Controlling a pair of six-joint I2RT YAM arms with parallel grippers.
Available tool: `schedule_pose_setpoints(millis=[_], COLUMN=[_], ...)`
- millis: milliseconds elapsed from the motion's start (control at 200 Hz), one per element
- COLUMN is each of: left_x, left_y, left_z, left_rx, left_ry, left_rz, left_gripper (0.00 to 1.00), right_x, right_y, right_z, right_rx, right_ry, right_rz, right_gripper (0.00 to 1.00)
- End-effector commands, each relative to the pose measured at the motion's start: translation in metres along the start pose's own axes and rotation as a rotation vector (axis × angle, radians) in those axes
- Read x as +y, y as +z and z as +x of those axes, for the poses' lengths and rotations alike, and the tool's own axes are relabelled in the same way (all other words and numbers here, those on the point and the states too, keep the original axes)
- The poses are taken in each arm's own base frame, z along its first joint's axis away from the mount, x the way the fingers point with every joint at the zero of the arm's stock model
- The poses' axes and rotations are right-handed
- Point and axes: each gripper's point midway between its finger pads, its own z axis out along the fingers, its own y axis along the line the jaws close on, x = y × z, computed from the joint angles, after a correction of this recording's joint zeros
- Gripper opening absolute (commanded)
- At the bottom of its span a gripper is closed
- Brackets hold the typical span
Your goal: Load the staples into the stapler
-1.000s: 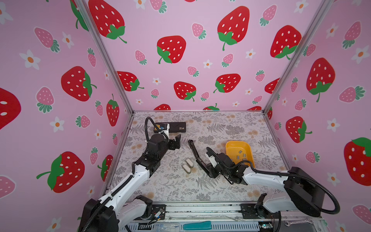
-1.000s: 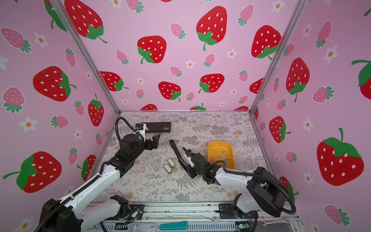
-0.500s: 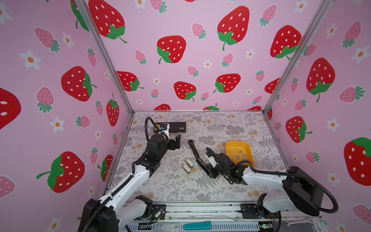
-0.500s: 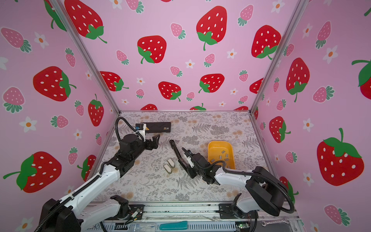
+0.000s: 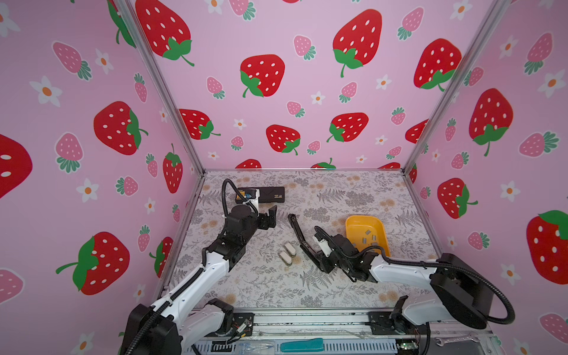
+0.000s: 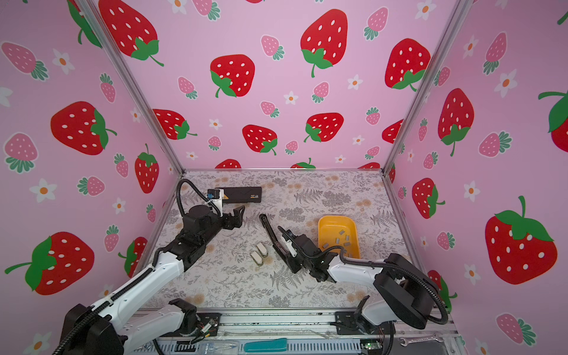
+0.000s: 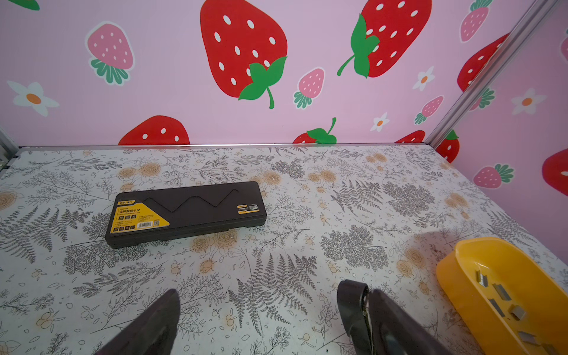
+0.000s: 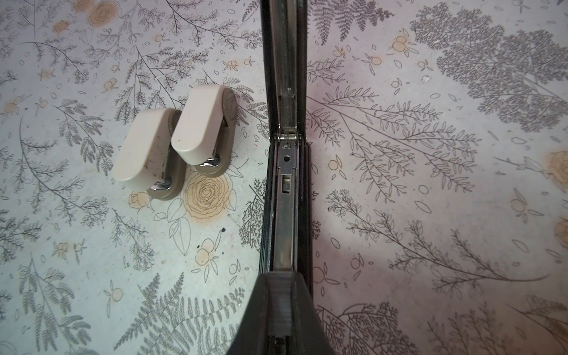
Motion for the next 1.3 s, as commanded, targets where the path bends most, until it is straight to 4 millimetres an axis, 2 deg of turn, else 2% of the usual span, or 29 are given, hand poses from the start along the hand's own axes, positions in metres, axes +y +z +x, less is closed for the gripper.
schedule_pose_setpoints(millis=[0, 355, 500, 540, 615, 675, 905, 1045, 1166, 1206, 1221, 1291], left_x=[-0.001, -0.002, -0.003, -0.002, -0.003, -0.004, -0.006, -0.006, -0.008, -0.005, -0.003, -0.002], left_y=[0.0, -0.001, -0.001, -0.001, 0.0, 0.0, -0.002, -0.003, -0.006, -0.008, -0.01, -0.015], left_z=[-0.007, -0.008, -0.008, -0.008, -0.008, -0.008, -0.007, -0.008, -0.013, -0.017, -0.02, -0.03], left_rx=[-0.023, -0.026, -0.024, -0.024, -0.024, -0.022, -0.021, -0.044, -0.09, -0.12, -0.131, -0.168], left_ry=[0.009, 0.008, 0.008, 0.007, 0.007, 0.006, 0.001, -0.012, -0.03, -0.055, -0.066, -0.093], left_rz=[0.01, 0.014, 0.017, 0.016, 0.02, 0.022, 0.036, 0.042, 0.058, 0.042, 0.034, 0.029], left_gripper=[0.97, 0.97, 0.97, 0.97, 0.97, 0.97, 0.97, 0.97, 0.96, 0.96, 0.96, 0.96], right_x=[0.001, 0.002, 0.002, 0.002, 0.002, 0.002, 0.003, 0.002, -0.009, -0.003, 0.001, 0.019], right_y=[0.001, -0.008, -0.008, -0.008, -0.009, -0.01, -0.025, -0.043, -0.062, -0.07, -0.074, -0.089], right_z=[0.007, 0.023, 0.023, 0.023, 0.02, 0.018, 0.002, -0.02, -0.04, -0.047, -0.049, -0.057], right_rx=[0.023, 0.07, 0.069, 0.067, 0.061, 0.055, -0.01, -0.104, -0.227, -0.277, -0.297, -0.382], right_ry=[-0.008, 0.009, 0.013, 0.013, 0.012, 0.014, 0.018, 0.028, 0.041, 0.024, 0.017, 0.008], right_rz=[-0.001, -0.011, -0.01, -0.01, -0.01, -0.007, 0.001, 0.058, 0.159, 0.157, 0.147, 0.073], right_gripper=[0.09, 0.12, 0.14, 0.17, 0.3, 0.34, 0.43, 0.49, 0.51, 0.51, 0.55, 0.6])
